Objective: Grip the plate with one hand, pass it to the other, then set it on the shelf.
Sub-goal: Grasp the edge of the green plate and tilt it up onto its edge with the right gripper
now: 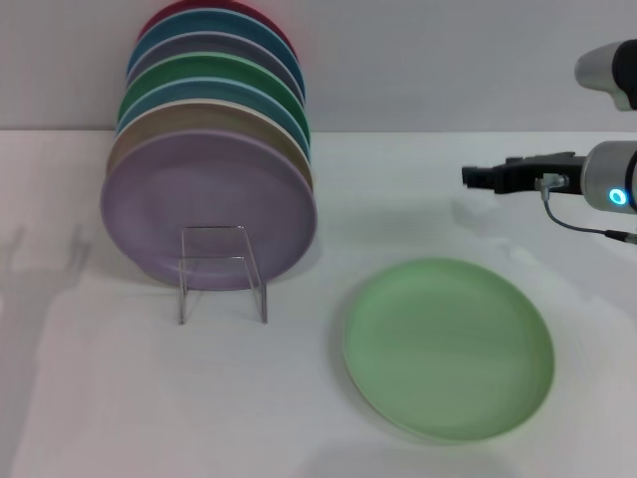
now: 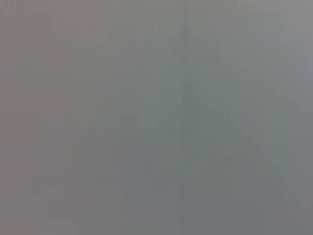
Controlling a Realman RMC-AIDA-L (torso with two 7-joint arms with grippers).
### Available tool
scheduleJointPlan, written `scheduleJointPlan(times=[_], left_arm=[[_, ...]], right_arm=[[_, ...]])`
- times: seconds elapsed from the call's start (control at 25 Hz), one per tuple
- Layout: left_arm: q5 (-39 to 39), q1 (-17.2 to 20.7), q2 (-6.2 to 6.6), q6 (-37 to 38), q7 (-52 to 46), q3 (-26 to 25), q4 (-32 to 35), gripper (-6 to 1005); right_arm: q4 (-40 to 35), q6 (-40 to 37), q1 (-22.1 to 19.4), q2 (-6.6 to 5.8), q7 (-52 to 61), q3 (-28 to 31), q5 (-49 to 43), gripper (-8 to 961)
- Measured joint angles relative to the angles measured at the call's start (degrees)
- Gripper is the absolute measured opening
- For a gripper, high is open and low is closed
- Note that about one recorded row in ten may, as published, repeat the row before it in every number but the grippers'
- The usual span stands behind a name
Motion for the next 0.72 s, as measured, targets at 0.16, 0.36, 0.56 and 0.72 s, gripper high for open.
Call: scheduleJointPlan(times=[0.16,0.36,0.56,0.72], left_arm=[[0.0,-0.6,0.0,-1.6,0.0,-1.8,0.0,742],[0.0,-1.0,0.0,-1.7,0.0,-2.3,0.0,742],[0.0,-1.2,0.0,-1.8,0.1,-2.7,-0.2,741],[0.0,-1.2,0.0,-1.8,0.1,-2.7,-0.4,741]], right_arm=[[7.7,17.8,0.5,0.15,8.0,4.1,-7.7,679],[9.1,30.5,2.0,-0.21,11.1,9.4,-9.7,679],[8.4,40.9,3.4,-0.56,12.4,16.1,-13.0,680],[8.0,43.1,3.4,-0.56,12.6,16.9,-13.3,678]])
